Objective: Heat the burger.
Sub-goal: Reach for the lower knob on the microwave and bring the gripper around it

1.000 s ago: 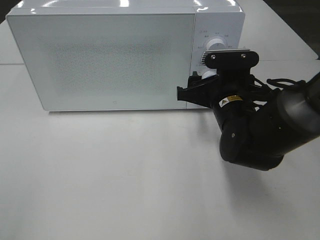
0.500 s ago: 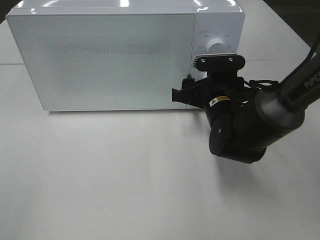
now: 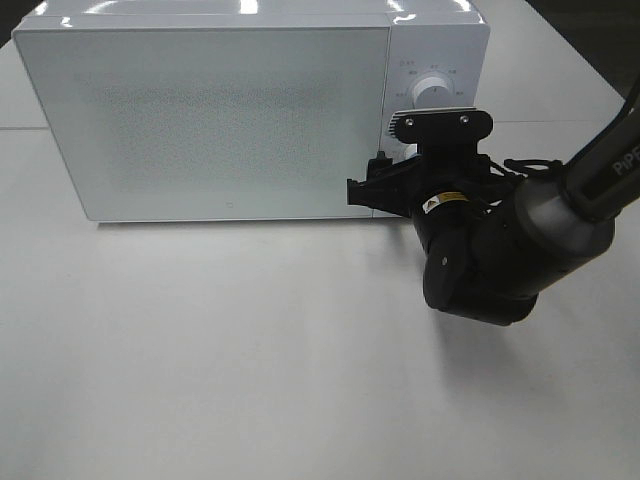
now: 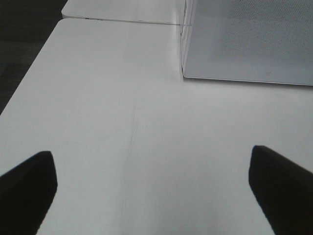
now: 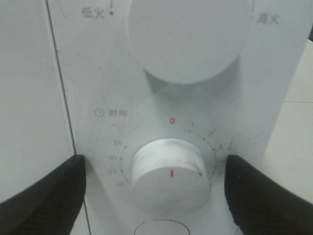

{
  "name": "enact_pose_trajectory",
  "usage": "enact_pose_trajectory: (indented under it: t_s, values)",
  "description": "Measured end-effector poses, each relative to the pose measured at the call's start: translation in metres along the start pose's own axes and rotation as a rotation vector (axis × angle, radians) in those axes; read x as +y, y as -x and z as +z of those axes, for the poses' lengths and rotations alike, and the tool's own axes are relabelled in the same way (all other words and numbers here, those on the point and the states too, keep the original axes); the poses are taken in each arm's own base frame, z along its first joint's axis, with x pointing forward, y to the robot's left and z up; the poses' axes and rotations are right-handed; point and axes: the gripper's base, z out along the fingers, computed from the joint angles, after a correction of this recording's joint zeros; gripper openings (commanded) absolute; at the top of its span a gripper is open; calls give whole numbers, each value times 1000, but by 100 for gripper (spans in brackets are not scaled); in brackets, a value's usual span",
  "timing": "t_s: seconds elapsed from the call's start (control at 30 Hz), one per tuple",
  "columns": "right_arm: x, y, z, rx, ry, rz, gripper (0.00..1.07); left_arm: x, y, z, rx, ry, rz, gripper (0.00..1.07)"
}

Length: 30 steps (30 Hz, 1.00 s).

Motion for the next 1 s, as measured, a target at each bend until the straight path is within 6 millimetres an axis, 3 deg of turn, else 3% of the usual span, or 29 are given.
enact_pose_trajectory:
  t_s: [0.7,0.8,0.87,0.9,0.93,0.97,1.0]
  values:
    - [-3,0,-3,1,-16,5,74,0,0,0,0,0,6,100]
    - [-3,0,-3,0,-16,5,66,0,0,0,0,0,6,100]
    - [-3,0,-3,-2,-17,5,51,0,0,0,0,0,0,100]
    - [-3,0,-3,-2,-17,5,51,0,0,0,0,0,0,100]
    - [-3,0,-3,-4,-18,5,37,0,0,0,0,0,0,100]
    - [-3,0,-3,-4,-18,5,37,0,0,0,0,0,0,100]
    - [-3,1,-3,-10,-13,3,23,0,0,0,0,0,0,100]
